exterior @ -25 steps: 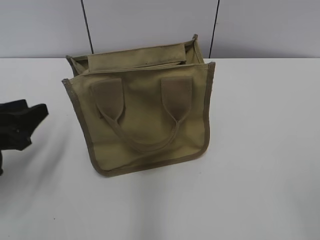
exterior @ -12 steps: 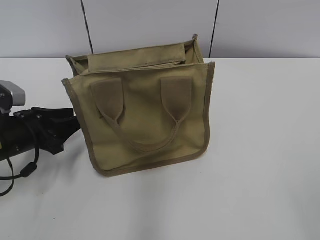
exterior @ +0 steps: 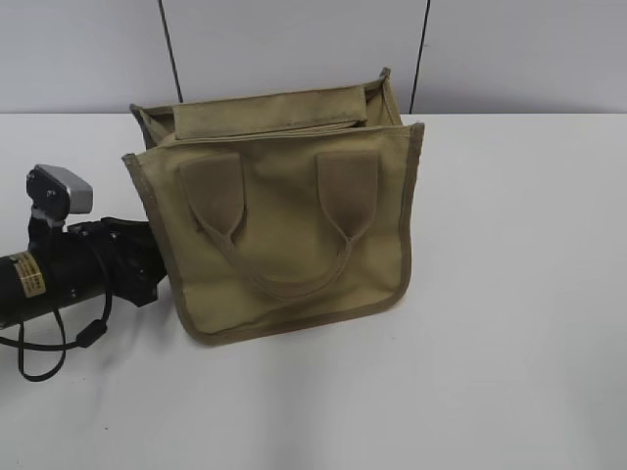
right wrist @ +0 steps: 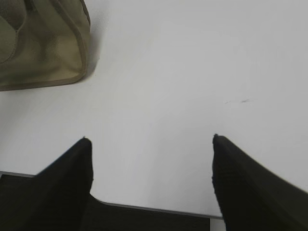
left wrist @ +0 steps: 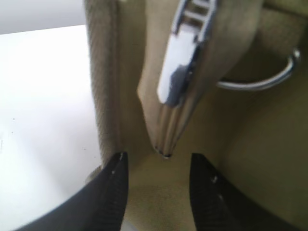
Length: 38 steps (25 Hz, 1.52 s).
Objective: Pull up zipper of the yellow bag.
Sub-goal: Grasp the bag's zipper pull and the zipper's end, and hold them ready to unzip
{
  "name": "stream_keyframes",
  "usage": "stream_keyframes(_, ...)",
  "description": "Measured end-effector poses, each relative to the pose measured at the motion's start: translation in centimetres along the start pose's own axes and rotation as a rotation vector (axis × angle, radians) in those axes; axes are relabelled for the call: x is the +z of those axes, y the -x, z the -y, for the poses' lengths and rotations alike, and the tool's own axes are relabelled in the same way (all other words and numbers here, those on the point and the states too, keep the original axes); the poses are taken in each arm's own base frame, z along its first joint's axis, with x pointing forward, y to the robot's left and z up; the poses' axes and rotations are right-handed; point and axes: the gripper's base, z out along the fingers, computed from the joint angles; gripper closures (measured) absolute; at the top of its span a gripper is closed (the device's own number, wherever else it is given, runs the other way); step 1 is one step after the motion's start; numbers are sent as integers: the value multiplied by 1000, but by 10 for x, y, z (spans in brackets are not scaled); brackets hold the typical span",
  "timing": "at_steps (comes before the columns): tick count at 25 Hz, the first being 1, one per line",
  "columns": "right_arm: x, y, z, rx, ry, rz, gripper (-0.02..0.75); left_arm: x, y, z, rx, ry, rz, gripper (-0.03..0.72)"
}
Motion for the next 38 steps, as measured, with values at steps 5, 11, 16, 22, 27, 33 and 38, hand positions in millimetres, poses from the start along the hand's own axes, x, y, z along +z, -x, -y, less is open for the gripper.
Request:
stream_keyframes(5,0,0,0,0,1,0,174,8,-3,-6,3,-1,3,358)
stream_keyframes(11,0,0,0,0,1,0,174,15,2,-8,41,-45,19,376)
stream_keyframes(16,0,0,0,0,1,0,174,16,2,-6,54,-73,14,419)
stream_keyframes(22,0,0,0,0,1,0,174,19,7,-11,64,-59,34,459)
stream_keyframes(27,0,0,0,0,1,0,174,21,9,-15,55,-26,47,547)
stream_keyframes(33,0,0,0,0,1,0,174,21,9,-16,50,-14,50,679)
stream_keyframes(38,0,0,0,0,1,0,174,13,18,-16,39,53,72,679)
